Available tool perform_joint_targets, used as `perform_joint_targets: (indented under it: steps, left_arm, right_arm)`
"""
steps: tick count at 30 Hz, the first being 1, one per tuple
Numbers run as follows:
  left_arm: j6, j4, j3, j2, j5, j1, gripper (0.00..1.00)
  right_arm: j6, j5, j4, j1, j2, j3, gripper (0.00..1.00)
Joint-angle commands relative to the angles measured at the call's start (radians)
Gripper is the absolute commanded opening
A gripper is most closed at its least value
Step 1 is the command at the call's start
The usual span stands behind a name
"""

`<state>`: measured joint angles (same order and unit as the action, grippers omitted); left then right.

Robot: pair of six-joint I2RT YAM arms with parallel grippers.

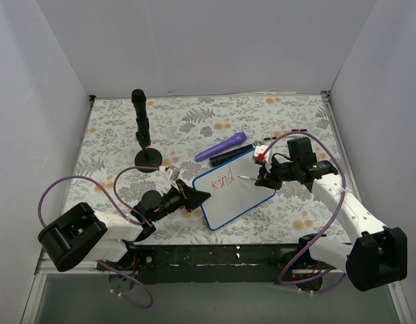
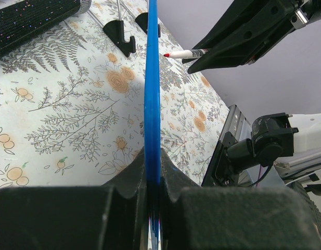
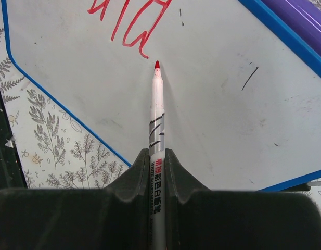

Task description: Write a sentence on the whiteboard

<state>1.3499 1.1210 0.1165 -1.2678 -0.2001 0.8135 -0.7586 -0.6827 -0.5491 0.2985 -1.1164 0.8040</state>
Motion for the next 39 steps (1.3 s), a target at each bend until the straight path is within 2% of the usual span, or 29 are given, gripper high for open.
perform_joint_targets:
  steps: [1,18,39]
  left_arm:
    - [-0.009,0.025,0.014,0.025,-0.005,0.003,0.00]
    - [-0.008,0.046,0.015,0.004,-0.019,0.003,0.00]
    - [-0.009,0.040,0.003,0.019,0.001,0.003,0.00]
  right_arm:
    - [0.036,-0.005,0.047,0.013,-0.013,0.041,0.01]
    - [0.104,0.009,0.113,0.025,-0.043,0.066,0.01]
    - [0.008,0.009,0.017,0.027,-0.026,-0.009,0.01]
